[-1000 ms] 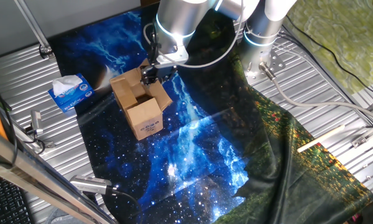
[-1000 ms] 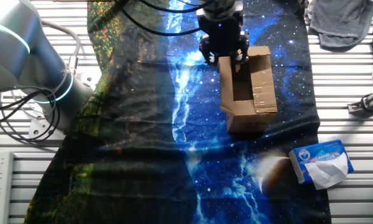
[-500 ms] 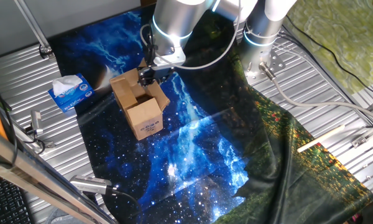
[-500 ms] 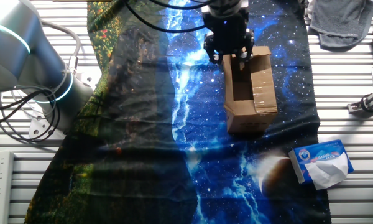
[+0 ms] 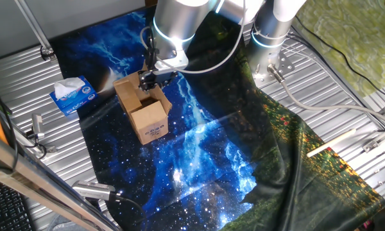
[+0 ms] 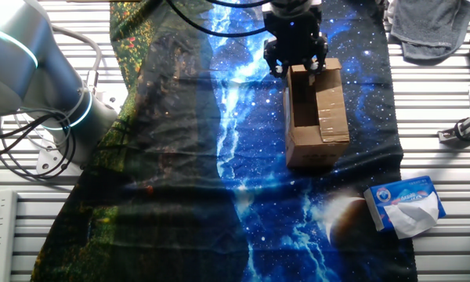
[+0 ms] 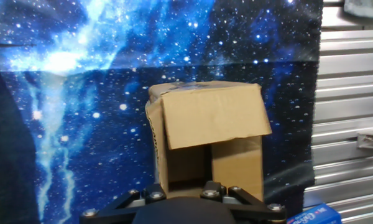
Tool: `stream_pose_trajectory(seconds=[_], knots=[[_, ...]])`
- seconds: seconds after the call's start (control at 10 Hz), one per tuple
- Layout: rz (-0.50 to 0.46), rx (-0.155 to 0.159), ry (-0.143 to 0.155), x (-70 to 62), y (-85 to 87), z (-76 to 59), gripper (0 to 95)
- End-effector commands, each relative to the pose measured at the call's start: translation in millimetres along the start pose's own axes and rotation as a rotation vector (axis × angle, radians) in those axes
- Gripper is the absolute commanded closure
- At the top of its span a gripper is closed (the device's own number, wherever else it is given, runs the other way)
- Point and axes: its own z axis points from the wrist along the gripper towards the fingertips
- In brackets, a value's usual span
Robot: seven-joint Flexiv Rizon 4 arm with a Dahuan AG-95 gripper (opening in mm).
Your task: Cover the box
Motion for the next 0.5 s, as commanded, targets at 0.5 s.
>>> stream_pose_trajectory(seconds=[0.5], knots=[[-0.009,0.007,0.014,-3.8,-11.8,-2.7,57.0]])
